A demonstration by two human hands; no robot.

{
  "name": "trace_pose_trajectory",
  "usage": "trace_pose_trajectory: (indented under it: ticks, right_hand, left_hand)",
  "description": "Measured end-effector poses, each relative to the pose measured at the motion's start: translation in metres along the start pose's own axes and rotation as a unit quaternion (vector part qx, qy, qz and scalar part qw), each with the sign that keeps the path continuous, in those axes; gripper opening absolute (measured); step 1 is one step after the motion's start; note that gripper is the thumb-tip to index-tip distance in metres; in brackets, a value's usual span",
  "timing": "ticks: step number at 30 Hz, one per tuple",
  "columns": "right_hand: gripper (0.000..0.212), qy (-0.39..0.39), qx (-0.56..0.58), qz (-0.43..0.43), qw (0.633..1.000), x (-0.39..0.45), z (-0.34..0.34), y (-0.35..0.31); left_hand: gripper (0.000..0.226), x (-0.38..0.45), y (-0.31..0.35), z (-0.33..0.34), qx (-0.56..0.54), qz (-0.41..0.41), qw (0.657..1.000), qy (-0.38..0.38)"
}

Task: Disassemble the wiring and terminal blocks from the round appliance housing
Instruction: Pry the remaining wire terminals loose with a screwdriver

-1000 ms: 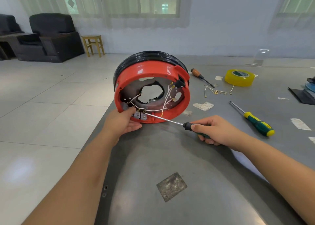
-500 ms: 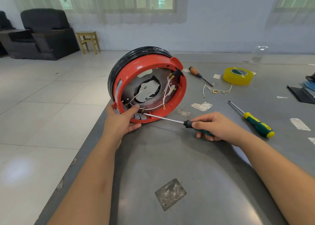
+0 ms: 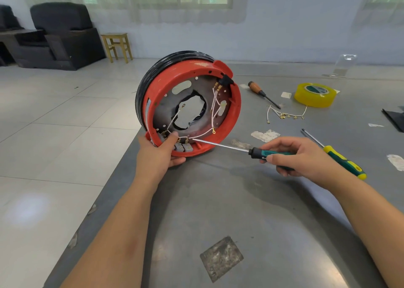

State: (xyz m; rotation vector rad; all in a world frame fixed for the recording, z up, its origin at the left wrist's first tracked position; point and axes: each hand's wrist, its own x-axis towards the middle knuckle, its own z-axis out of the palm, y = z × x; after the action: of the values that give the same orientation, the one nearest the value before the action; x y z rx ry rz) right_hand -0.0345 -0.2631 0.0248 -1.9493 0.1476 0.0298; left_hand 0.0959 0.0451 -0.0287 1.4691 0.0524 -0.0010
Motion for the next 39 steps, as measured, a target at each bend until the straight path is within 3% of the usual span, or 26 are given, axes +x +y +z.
trace_pose_trajectory:
  ticks: [4, 10, 17, 25, 31, 39]
  right_hand:
    - [0.025, 0.007, -0.018, -0.035, 0.999, -0.004, 0.002, -0.006]
    - [0.024, 0.008, -0.043, -0.062, 0.997, -0.005, 0.013, -0.012]
    - [0.022, 0.002, -0.053, -0.079, 0.995, -0.007, 0.015, -0.013]
    - [0.019, -0.001, -0.067, -0.087, 0.994, -0.004, 0.015, -0.01]
    - [0.022, 0.032, -0.166, -0.136, 0.976, -0.005, 0.018, 0.001]
    - [0.028, 0.066, -0.212, -0.193, 0.956, -0.013, 0.028, 0.015]
  left_hand:
    - [0.039, -0.004, 0.003, 0.001, -0.012, -0.009, 1.0, -0.009]
    - [0.028, -0.009, 0.008, 0.001, 0.022, -0.025, 0.999, 0.023]
    - [0.044, -0.016, 0.013, -0.001, 0.017, -0.09, 0.996, 0.004]
    - [0.043, -0.023, 0.018, -0.015, -0.038, -0.118, 0.987, -0.102]
    - [0.029, -0.024, 0.017, -0.011, -0.038, -0.117, 0.988, -0.096]
    - [0.019, -0.024, 0.016, -0.007, -0.038, -0.116, 0.99, -0.072]
